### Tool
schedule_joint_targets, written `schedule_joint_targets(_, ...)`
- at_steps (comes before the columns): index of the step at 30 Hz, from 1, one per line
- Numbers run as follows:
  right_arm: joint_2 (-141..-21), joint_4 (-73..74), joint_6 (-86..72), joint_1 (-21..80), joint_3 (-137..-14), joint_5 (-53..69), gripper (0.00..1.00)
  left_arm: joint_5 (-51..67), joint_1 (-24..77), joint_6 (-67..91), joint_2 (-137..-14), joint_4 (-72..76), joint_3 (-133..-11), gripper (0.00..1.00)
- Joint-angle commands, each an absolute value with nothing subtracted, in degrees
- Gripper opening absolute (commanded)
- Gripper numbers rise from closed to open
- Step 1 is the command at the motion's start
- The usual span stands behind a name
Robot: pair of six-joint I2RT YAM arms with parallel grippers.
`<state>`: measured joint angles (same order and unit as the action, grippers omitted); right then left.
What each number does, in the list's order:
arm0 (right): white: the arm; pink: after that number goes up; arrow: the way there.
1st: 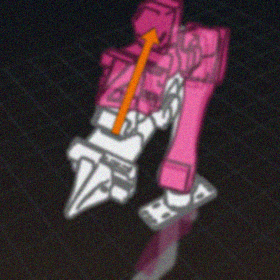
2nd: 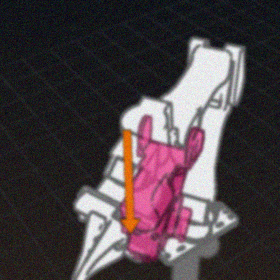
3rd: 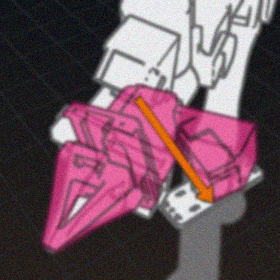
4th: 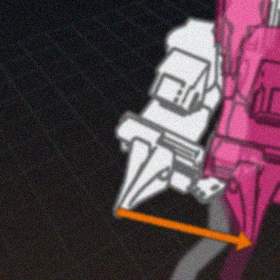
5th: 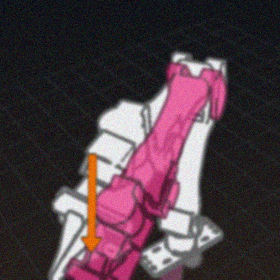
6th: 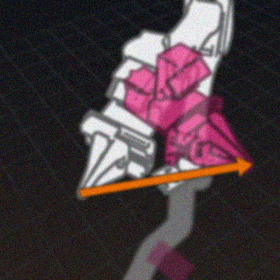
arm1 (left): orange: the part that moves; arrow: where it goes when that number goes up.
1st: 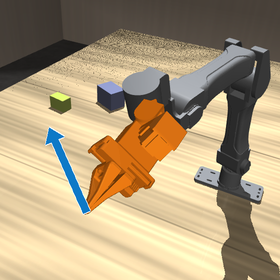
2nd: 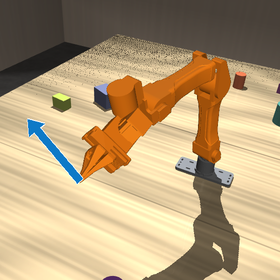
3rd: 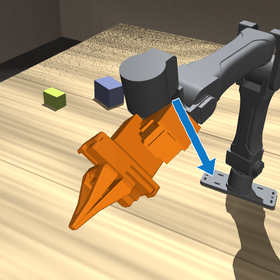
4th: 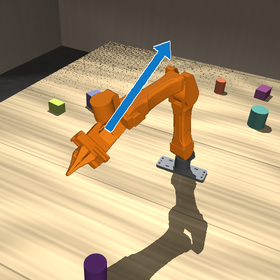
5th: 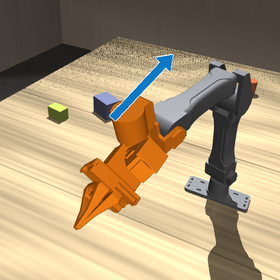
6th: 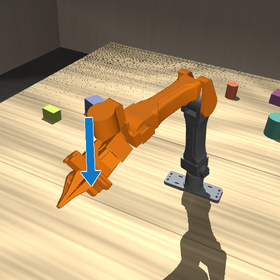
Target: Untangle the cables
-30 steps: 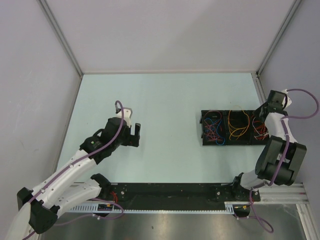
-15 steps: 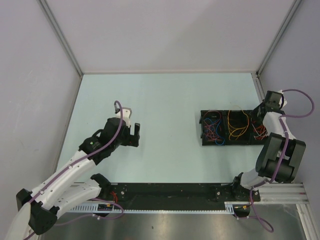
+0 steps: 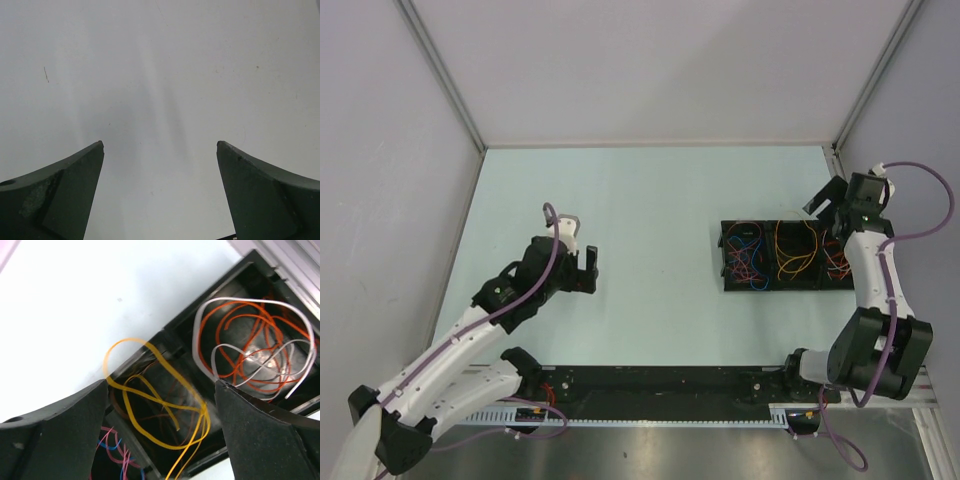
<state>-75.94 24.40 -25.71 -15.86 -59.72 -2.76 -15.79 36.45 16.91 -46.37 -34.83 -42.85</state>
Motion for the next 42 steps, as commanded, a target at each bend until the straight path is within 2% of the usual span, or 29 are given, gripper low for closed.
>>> schedule_joint_targets(1, -71.90, 26.98, -25.13, -13.19, -62.40, -4.31, 0.93, -15.47, 36.04, 16.87, -44.30, -34.28, -43.15, 1.00)
schedule_joint_targets(5, -67.42, 24.45, -26.89, -7.49, -62.67, -0.80, 0.96, -14.59, 36.03, 17.05, -42.98, -34.37, -42.89, 1.00)
schedule_joint_targets(9, -64.87, 21.27, -25.23, 4.35, -62.58, -0.62, 0.98, -13.54, 36.04, 16.96, -42.19, -34.01, -42.80, 1.00)
schedule_joint_targets(18, -66.36, 15.74, -17.58, 21.95, -62.58, -2.46, 1.00, -12.66, 36.04, 16.88, -41.57, -33.84, -42.63, 1.00)
schedule_joint_targets(27, -65.48, 13.89, -15.82, 27.07, -62.05, -4.74, 1.00, -12.83, 36.04, 16.88, -41.66, -33.92, -42.71, 1.00)
schedule_joint_targets(32, -63.02, 8.27, -17.22, 28.65, -56.18, -4.48, 1.00, -12.57, 36.04, 16.70, -40.96, -33.66, -42.71, 1.00)
schedule_joint_targets(35, -60.04, 4.58, -25.80, 28.83, -52.75, -8.24, 1.00, -12.39, 36.04, 16.61, -41.22, -33.66, -42.63, 1.00)
schedule_joint_targets(36, -58.72, 4.14, -29.41, 28.83, -52.04, -13.74, 1.00, -12.31, 36.04, 16.61, -41.22, -33.66, -42.63, 1.00)
schedule_joint_targets(38, -57.75, 4.57, -36.99, 28.48, -49.76, -17.13, 1.00, -12.30, 36.04, 16.52, -41.48, -33.75, -42.80, 1.00)
schedule_joint_targets(40, -57.30, 1.15, -27.75, 26.90, -48.52, -7.59, 1.00, -12.48, 35.95, 16.52, -41.40, -33.84, -42.80, 1.00)
schedule_joint_targets(42, -57.57, 1.75, -28.55, 26.63, -48.08, -7.63, 1.00, -12.57, 36.04, 16.61, -41.22, -33.75, -42.80, 1.00)
